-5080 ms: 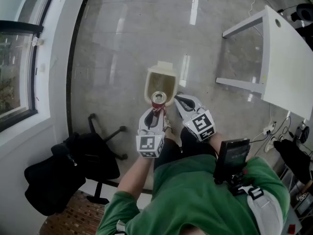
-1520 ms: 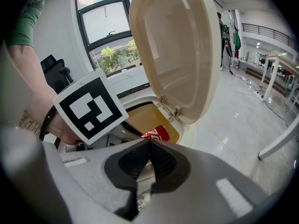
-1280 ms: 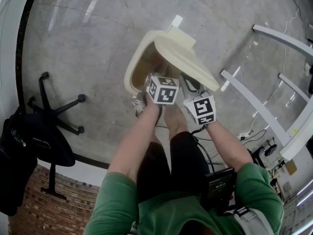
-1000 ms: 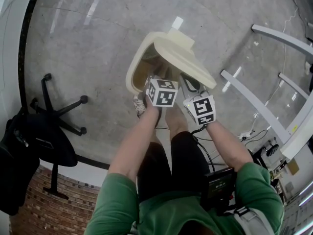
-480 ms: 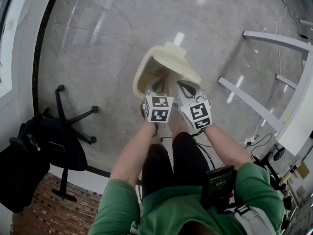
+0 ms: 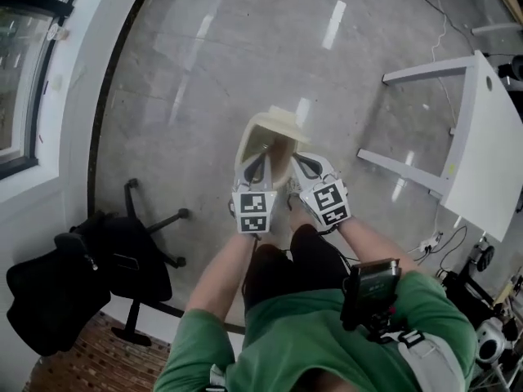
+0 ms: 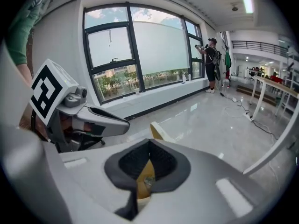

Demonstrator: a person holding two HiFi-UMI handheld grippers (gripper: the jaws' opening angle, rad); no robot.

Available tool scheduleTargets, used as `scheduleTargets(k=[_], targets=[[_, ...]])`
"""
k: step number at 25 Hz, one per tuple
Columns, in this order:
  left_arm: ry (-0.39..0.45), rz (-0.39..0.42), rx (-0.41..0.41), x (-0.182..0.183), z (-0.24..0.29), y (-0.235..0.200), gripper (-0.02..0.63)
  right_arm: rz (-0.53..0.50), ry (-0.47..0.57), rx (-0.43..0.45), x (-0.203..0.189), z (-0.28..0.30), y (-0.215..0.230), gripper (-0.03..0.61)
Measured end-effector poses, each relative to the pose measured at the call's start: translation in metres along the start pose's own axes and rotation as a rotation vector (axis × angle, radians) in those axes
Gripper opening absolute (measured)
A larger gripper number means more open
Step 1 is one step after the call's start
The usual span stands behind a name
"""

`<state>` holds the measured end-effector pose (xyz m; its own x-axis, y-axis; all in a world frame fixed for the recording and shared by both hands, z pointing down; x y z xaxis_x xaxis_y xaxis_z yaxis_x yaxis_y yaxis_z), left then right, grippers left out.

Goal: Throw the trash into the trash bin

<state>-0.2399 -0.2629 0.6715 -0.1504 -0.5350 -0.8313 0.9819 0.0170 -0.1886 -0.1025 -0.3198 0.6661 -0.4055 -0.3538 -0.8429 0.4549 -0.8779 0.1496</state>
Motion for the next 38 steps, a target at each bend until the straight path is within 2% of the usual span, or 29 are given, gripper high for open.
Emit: scheduleTargets(k=[8,15,24,38], targets=[[0.121,0.069,-0.037,0.064,-0.068,0.025,0.006,-0.024,0.109,-0.033,0.073,-0.052,-0.023,0.003],[0.190,0.080,-0.062,0.105,-0.115,0.040,0.006,-0.046,0.189,-0.057,0.121,-0.089,-0.036,0.003],[0.289,0.129,-0.073,0.146,-0.159,0.051,0.006,-0.061,0.285,-0.082,0.164,-0.135,-0.051,0.003],[0.488,0.197,-0.109,0.198,-0.217,0.070,0.006,-0.133,0.502,-0.087,0.228,-0.211,-0.083,0.003]])
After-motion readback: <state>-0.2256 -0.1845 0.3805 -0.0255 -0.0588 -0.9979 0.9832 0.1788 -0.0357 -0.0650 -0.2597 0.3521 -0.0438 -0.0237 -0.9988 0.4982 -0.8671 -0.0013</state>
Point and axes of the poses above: the fingertips, and each gripper's own axes: z forward along the fingers, y to its right, x out of its top, the point moved 8 cm from there along -z, backward along the fingers, and after that the axes turned 9 degrees about y, right-handed, at the moved point
